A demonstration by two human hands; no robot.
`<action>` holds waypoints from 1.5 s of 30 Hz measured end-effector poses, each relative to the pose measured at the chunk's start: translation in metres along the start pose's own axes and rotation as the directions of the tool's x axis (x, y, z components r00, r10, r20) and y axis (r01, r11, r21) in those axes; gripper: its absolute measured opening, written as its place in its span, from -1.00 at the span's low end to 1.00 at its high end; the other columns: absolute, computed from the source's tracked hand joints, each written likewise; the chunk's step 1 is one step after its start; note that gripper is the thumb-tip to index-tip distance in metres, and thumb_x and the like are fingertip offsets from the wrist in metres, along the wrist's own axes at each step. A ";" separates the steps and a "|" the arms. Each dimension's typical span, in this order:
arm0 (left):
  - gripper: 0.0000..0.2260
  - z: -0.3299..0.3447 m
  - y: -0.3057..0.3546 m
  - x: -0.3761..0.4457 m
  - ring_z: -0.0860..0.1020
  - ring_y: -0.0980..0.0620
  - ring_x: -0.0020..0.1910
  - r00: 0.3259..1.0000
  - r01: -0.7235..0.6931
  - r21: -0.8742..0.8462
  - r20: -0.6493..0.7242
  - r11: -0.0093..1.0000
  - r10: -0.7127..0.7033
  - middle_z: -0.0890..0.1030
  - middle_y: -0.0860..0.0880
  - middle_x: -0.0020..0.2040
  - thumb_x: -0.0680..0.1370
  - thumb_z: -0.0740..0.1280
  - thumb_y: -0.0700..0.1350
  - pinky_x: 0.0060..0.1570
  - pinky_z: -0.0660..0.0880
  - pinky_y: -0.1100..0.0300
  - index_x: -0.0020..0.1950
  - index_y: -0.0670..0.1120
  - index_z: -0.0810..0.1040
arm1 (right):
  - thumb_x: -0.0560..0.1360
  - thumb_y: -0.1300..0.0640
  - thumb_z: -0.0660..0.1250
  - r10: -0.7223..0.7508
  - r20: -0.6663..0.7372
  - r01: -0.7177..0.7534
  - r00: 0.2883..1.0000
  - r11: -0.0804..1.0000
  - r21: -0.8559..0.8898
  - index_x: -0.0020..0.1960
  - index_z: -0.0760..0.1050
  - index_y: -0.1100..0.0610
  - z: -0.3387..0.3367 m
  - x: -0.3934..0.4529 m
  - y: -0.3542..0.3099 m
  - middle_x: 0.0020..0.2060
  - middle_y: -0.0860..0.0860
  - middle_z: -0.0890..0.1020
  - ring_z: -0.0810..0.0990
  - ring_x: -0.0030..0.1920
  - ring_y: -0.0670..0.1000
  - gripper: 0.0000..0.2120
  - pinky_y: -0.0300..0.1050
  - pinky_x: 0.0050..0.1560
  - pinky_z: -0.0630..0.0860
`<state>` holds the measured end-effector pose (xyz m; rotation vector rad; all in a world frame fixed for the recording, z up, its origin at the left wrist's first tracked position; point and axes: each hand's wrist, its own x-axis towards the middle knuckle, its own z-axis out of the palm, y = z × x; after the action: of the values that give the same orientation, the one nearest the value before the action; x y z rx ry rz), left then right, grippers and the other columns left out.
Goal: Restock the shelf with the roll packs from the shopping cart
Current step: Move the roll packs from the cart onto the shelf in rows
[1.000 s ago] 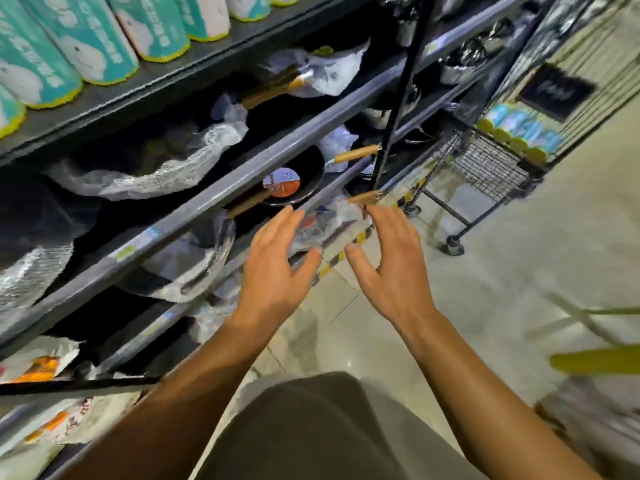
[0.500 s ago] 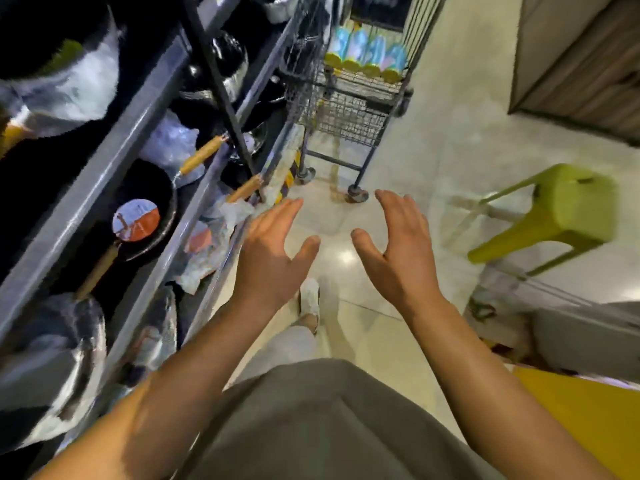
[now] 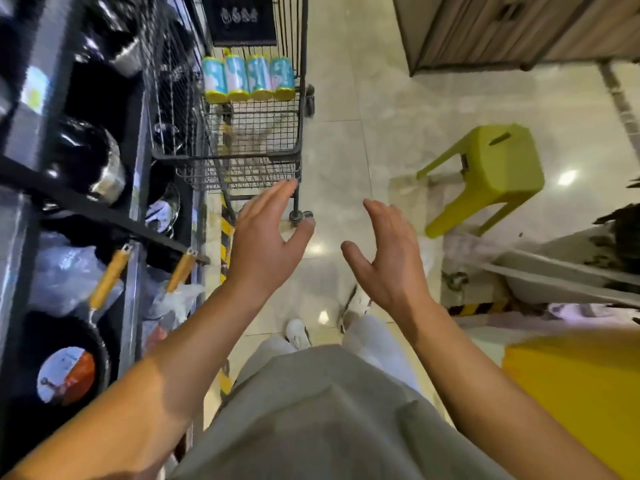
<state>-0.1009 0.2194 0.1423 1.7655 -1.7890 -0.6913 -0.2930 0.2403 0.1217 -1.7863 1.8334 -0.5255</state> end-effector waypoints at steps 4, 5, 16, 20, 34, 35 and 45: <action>-0.45 0.014 0.006 0.058 0.33 -0.03 0.48 1.000 0.020 -0.003 0.012 1.000 -0.020 0.43 -0.01 0.47 0.53 0.25 0.11 0.47 0.27 -0.04 0.51 -0.03 0.39 | 0.58 -0.08 0.33 0.017 -0.006 -0.017 1.000 1.000 0.007 0.59 0.20 0.08 -0.010 0.059 0.010 0.56 0.02 0.28 0.04 0.61 0.10 -0.33 0.06 0.59 0.05; -0.44 0.018 0.008 0.073 0.32 -0.02 0.48 1.000 0.027 -0.005 0.008 1.000 -0.027 0.43 -0.01 0.48 0.53 0.26 0.11 0.48 0.25 -0.01 0.51 -0.04 0.39 | 0.58 -0.07 0.33 0.004 -0.016 -0.003 1.000 1.000 0.007 0.60 0.20 0.09 -0.013 0.076 0.014 0.56 0.03 0.28 0.03 0.62 0.09 -0.33 0.06 0.59 0.05; -0.47 0.049 0.039 0.211 0.36 0.02 0.45 0.958 0.206 -0.010 -0.199 0.978 -0.204 0.46 -0.01 0.45 0.54 0.26 0.08 0.41 0.19 0.23 0.49 -0.07 0.42 | 0.55 -0.10 0.32 -0.271 0.129 0.278 0.954 0.960 -0.040 0.58 0.24 0.13 -0.064 0.282 0.023 0.54 0.09 0.32 0.09 0.60 0.16 -0.32 0.01 0.57 0.01; -0.45 0.048 0.050 0.251 0.34 0.02 0.45 0.933 0.274 -0.016 -0.237 0.962 -0.270 0.44 -0.01 0.47 0.54 0.25 0.09 0.40 0.17 0.23 0.51 -0.06 0.39 | 0.52 -0.16 0.25 -0.326 0.161 0.335 0.931 0.942 -0.026 0.57 0.25 0.16 -0.075 0.340 0.011 0.53 0.12 0.34 0.11 0.59 0.18 -0.29 0.04 0.58 0.03; -0.51 0.046 0.026 0.455 0.36 -0.03 0.46 0.926 0.291 -0.020 -0.244 0.956 -0.287 0.43 -0.05 0.48 0.58 0.33 0.01 0.37 0.13 0.28 0.49 -0.10 0.41 | 0.52 -0.17 0.22 -0.320 0.236 0.349 0.918 0.933 -0.089 0.57 0.25 0.15 -0.069 0.517 0.009 0.53 0.09 0.35 0.12 0.59 0.19 -0.29 -0.08 0.54 -0.07; -0.51 0.044 0.024 0.468 0.35 -0.03 0.46 0.930 0.285 -0.026 -0.235 0.958 -0.283 0.43 -0.05 0.48 0.59 0.33 0.01 0.39 0.14 0.25 0.50 -0.10 0.40 | 0.52 -0.17 0.21 -0.317 0.241 0.348 0.917 0.932 -0.100 0.57 0.24 0.15 -0.069 0.528 0.008 0.53 0.08 0.35 0.12 0.59 0.18 -0.29 -0.09 0.53 -0.08; -0.53 0.036 0.010 0.563 0.38 -0.05 0.44 0.922 0.324 -0.034 -0.213 0.945 -0.324 0.46 -0.07 0.45 0.59 0.35 0.00 0.39 0.20 0.22 0.48 -0.11 0.43 | 0.51 -0.22 0.15 -0.330 0.299 0.364 0.896 0.929 -0.065 0.57 0.26 0.15 -0.058 0.626 -0.015 0.52 0.11 0.36 0.14 0.58 0.19 -0.27 0.00 0.56 0.01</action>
<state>-0.1369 -0.3440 0.1318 2.0766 -1.3688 -0.5953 -0.3122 -0.3879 0.1154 -2.1630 1.3824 -0.2705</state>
